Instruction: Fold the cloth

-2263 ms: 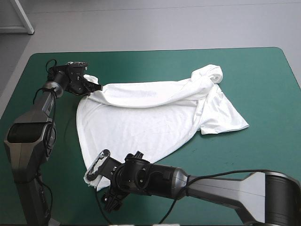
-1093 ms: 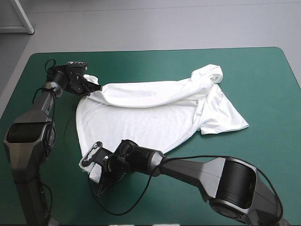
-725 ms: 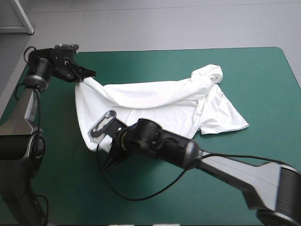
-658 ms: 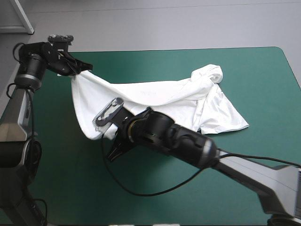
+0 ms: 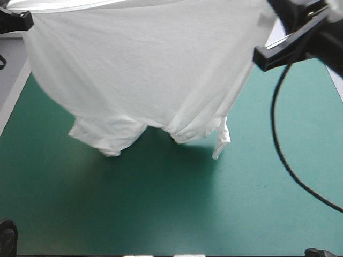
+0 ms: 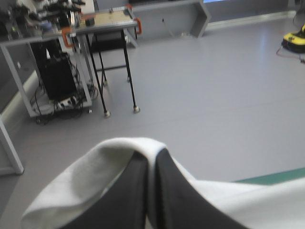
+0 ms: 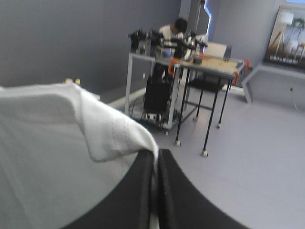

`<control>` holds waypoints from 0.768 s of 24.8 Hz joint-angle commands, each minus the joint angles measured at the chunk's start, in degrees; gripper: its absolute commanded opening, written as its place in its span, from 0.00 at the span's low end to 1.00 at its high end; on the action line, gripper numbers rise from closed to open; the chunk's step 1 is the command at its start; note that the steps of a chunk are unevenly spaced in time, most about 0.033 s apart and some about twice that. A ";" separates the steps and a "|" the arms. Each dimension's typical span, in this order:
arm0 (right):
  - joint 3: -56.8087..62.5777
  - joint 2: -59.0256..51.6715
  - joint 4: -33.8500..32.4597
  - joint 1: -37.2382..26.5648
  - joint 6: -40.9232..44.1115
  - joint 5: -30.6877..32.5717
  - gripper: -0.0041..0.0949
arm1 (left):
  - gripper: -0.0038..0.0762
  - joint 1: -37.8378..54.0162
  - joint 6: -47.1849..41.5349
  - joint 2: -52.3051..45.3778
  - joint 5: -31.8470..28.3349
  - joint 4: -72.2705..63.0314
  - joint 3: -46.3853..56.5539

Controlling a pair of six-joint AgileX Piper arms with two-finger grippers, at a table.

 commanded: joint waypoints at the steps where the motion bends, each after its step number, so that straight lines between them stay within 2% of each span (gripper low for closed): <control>1: -5.77 -1.01 -2.75 -0.19 -3.54 -6.64 0.03 | 0.04 -0.16 0.05 -2.96 -6.11 -0.02 -4.07; 3: -7.69 -1.01 -2.75 -0.19 -4.63 -6.67 0.03 | 0.04 -0.16 0.05 -4.43 -8.64 0.76 -4.46; 6: -7.70 -1.15 -2.75 -0.19 -7.48 -6.91 0.03 | 0.04 -0.16 0.19 -6.17 -9.22 6.36 -4.46; 12: -7.70 -1.54 -3.12 -0.19 -10.33 -16.61 0.03 | 0.04 -0.16 0.96 -8.12 -16.76 13.01 -4.35; 15: -7.70 -1.54 -3.62 -0.19 -10.33 -15.88 0.03 | 0.04 -0.16 1.96 -8.12 -15.64 10.30 -4.35; 19: -7.47 -0.51 -6.55 -0.19 -10.33 -9.62 0.03 | 0.04 -0.16 3.42 -6.73 -10.26 8.37 -2.11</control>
